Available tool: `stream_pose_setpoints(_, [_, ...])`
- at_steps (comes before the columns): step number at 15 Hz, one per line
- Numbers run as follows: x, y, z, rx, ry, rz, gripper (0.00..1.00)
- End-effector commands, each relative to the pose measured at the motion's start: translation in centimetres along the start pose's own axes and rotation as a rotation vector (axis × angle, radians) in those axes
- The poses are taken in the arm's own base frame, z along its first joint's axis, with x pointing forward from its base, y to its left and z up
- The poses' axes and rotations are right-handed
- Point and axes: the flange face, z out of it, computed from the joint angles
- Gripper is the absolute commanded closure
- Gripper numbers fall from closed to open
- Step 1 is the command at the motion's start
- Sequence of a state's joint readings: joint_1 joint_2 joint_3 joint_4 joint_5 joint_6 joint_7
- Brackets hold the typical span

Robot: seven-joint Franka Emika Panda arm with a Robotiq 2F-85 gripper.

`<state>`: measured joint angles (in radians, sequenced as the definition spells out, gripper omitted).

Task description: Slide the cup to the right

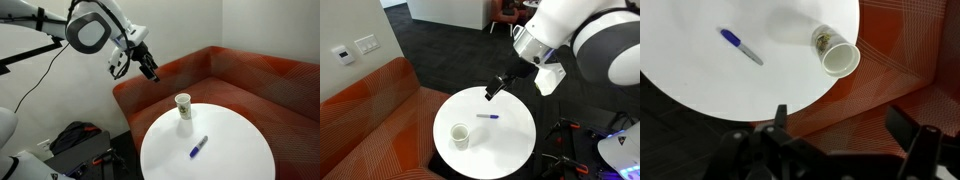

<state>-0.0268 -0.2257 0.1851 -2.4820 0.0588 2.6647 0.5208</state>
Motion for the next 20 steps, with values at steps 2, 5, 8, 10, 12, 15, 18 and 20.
stream_pose_setpoints(2, [0.3, -0.5, 0.8, 0.005, -0.015, -0.002, 0.00])
stream_pose_setpoints(5, [0.5, -0.7, 0.9, 0.007, -0.014, -0.001, 0.00])
stream_pose_setpoints(8, [1.1, -0.2, 1.4, 0.007, -0.023, 0.052, 0.00])
stream_pose_setpoints(10, [1.2, 0.0, 2.4, 0.001, -0.056, 0.087, 0.00])
stream_pose_setpoints(12, [1.0, 0.2, 3.6, 0.011, -0.099, 0.127, 0.00])
stream_pose_setpoints(15, [0.3, 0.1, 5.6, 0.027, -0.156, 0.176, 0.00])
stream_pose_setpoints(18, [-0.1, -0.6, 7.7, 0.031, -0.187, 0.202, 0.00])
stream_pose_setpoints(20, [-0.3, -1.0, 9.3, 0.008, -0.202, 0.204, 0.00])
